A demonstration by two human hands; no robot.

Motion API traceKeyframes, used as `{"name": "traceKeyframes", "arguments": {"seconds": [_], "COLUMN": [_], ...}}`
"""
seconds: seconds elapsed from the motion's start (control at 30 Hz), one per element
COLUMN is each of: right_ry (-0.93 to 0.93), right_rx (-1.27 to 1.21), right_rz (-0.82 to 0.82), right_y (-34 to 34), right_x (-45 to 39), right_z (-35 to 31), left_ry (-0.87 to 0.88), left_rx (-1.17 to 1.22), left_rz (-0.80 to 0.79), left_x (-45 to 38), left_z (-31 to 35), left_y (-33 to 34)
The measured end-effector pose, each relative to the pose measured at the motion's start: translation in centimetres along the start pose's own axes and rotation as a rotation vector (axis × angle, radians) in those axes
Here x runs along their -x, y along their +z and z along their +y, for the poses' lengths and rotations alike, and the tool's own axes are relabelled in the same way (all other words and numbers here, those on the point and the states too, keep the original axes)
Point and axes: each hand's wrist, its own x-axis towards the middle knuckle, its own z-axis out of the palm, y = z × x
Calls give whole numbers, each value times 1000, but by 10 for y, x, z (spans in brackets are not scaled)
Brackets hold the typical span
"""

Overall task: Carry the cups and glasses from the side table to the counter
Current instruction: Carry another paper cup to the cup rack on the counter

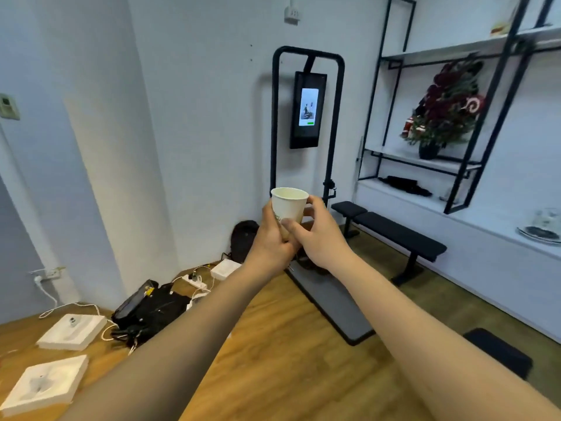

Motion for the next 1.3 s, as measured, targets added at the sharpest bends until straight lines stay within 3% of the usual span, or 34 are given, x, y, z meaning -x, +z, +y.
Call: {"name": "traceKeyframes", "arguments": {"seconds": [0.37, 0.8, 1.1, 1.3], "right_ry": [128, 350, 438, 448], "right_rx": [129, 347, 268, 308], "right_rz": [252, 437, 684, 742], "right_y": [-222, -561, -709, -810], "right_x": [56, 157, 184, 163], "right_z": [92, 200, 296, 376], "left_ry": [181, 124, 288, 328], "left_rx": [140, 418, 340, 345], "left_rz": [-260, -499, -619, -668], "left_x": [-21, -18, -35, -83], "left_z": [71, 203, 233, 239], "left_y": [233, 603, 784, 916]}}
